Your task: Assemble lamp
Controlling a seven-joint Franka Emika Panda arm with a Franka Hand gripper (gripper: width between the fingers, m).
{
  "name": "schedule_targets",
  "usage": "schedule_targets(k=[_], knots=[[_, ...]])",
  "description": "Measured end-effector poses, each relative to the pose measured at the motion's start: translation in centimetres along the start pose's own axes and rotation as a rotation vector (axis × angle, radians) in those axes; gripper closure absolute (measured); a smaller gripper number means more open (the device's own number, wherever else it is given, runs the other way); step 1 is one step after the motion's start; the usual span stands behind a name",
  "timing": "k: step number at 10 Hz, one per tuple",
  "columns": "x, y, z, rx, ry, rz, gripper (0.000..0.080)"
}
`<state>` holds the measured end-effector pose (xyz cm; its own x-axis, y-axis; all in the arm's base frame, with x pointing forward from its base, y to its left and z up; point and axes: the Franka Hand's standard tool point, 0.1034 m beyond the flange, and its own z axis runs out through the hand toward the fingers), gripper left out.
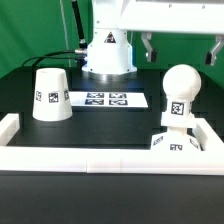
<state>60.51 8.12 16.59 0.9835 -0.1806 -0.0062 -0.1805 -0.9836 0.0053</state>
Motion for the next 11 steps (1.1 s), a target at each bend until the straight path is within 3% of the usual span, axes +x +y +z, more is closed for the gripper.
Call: schedule_targets(k=[3, 9, 11], knots=[[-1.0, 1.6, -1.5, 0.001, 0.008, -0.003, 0.0100], [-1.1, 0.9, -0.5, -0.004, -0.004, 0.029, 0.0100], [-2.1, 1.1, 0.2, -0.002, 0.001, -0.017, 0.0100]])
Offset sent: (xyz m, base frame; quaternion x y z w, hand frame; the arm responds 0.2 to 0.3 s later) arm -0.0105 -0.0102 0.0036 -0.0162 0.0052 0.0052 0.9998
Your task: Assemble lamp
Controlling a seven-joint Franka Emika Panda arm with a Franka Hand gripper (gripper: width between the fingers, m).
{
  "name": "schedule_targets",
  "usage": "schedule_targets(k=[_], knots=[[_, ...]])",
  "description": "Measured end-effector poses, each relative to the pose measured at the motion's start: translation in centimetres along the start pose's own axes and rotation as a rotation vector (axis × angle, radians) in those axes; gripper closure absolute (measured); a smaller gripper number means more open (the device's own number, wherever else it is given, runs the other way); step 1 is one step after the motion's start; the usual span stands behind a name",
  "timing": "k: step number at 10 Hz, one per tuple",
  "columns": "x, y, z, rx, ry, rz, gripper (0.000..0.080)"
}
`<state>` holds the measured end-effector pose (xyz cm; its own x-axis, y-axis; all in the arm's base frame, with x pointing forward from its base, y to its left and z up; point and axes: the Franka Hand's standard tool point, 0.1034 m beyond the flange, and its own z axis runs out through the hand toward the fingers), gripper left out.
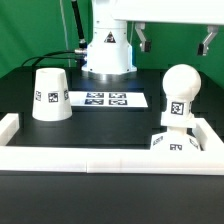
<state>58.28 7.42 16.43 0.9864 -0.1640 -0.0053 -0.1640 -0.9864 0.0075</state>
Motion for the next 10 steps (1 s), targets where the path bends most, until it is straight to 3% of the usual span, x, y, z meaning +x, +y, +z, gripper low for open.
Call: schedule_targets(k=[3, 9, 10], knots=[[-2.6, 2.7, 2.1, 0.002, 0.006, -0.164, 0.0100], [-2.5, 3.2, 2.2, 0.001, 0.008, -0.239, 0.0100], [-2.3, 3.9, 2.2, -0.001, 0.007, -0.232, 0.0100]])
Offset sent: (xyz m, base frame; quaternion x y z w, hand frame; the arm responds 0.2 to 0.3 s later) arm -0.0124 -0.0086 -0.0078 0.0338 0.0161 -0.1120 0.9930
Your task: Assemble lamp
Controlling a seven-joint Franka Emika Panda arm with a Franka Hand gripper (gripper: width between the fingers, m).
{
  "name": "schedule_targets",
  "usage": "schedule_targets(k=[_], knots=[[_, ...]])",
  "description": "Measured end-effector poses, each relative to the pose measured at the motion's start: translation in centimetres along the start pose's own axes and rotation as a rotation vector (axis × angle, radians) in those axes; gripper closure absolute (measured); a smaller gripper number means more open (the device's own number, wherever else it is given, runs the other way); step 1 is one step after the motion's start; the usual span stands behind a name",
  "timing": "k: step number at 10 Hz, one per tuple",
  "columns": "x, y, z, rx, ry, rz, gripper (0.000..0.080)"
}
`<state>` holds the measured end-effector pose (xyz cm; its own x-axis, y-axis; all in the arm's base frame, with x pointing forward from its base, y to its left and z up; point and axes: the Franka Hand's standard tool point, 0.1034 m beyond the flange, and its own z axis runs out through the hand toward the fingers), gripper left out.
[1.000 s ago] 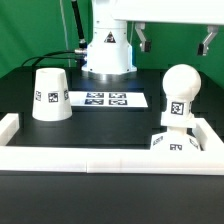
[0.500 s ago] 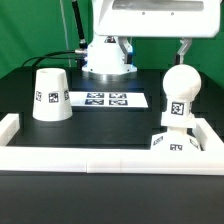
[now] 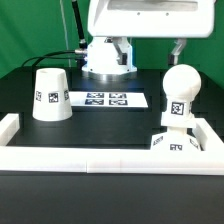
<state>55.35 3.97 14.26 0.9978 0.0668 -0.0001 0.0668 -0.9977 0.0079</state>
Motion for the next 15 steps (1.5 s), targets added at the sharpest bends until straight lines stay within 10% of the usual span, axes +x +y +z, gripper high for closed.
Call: schedule_targets(k=[6, 15], knots=[[-3.4, 7.9, 1.3, 0.001, -0.043, 0.128, 0.0100], [-7.1, 11.7, 2.5, 0.005, -0.090, 0.222, 0.0100]])
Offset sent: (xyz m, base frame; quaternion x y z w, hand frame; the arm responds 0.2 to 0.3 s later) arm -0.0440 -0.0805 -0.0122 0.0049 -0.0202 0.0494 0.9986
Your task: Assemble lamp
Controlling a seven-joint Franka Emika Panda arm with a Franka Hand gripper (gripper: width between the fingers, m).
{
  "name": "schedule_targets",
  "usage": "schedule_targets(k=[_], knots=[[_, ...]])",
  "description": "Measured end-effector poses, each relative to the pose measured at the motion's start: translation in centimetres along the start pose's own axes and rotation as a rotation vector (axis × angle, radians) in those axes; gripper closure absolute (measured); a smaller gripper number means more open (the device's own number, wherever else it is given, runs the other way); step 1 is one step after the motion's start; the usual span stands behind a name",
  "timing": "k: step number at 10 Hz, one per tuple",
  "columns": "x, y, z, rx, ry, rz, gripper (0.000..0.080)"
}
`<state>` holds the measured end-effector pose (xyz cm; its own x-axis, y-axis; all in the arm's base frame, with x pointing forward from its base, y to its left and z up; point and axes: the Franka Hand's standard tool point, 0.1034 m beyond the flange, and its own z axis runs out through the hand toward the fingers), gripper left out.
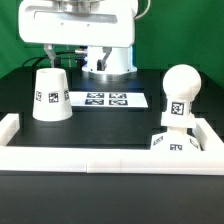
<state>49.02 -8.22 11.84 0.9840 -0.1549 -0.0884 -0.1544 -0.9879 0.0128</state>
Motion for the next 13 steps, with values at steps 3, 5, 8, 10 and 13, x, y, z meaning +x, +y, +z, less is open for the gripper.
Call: schedule_targets(k=[3, 5, 8, 10, 13], knots=[[-0.4, 0.8, 0.0, 0.007, -0.002, 0.025, 0.0100], [-0.4, 0.8, 0.1, 0.006, -0.004, 0.023, 0.0100], [-0.5, 0.8, 0.2, 0.006, -0.006, 0.024, 0.0100], [-2.8, 1.0, 0.2, 0.019, 0.006, 0.102, 0.0100], [-4.9, 1.8, 0.8, 0.028, -0.002, 0.136, 0.0100]])
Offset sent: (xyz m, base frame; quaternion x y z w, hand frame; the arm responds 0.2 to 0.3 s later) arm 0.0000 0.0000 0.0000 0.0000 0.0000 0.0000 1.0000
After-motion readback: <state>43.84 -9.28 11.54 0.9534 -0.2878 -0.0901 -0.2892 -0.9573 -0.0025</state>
